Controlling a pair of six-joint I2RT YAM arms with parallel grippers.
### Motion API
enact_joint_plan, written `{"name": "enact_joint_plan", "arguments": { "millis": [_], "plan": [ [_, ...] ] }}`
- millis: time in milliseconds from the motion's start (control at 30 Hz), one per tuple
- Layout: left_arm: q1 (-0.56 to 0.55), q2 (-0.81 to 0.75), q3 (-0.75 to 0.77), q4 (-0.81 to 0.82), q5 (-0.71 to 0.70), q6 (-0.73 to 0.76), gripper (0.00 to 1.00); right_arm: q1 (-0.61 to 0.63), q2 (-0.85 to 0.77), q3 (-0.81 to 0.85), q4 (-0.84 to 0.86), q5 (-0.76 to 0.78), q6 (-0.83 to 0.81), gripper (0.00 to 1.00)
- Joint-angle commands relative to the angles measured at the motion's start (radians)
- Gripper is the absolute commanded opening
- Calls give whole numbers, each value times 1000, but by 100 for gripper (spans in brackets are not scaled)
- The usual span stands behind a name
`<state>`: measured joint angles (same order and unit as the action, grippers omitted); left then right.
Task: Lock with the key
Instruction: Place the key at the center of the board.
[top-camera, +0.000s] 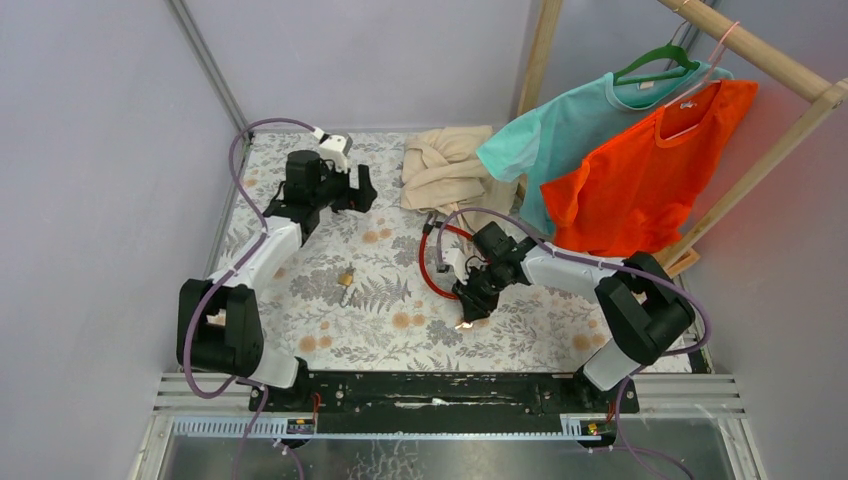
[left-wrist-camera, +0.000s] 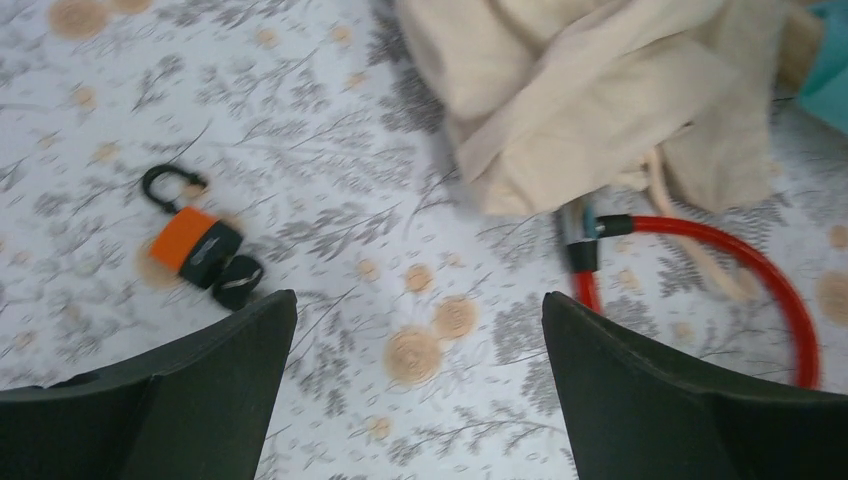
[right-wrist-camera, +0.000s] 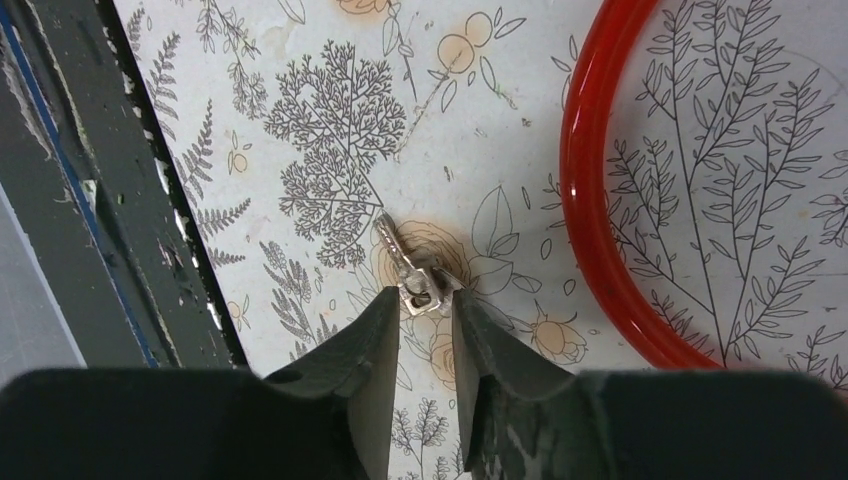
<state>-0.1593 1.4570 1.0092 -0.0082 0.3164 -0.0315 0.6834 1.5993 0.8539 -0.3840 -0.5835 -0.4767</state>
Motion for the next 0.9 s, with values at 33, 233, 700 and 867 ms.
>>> {"name": "enact_joint_plan", "arguments": {
  "millis": [33, 233, 700, 867],
  "plan": [
    [66, -1, -9, -95, -60, 73, 100, 8, -21, 48, -29, 26, 3, 45],
    [156, 52, 20, -149, -33, 78, 100, 8, -103, 53, -36, 52, -12, 67],
    [198, 377, 213, -173, -118, 32, 97, 7, -241, 12, -10, 154, -43, 78],
    [199, 511, 350, -203, -185, -28, 94, 7, -246, 8, -10, 157, -48, 79]
  ]
}}
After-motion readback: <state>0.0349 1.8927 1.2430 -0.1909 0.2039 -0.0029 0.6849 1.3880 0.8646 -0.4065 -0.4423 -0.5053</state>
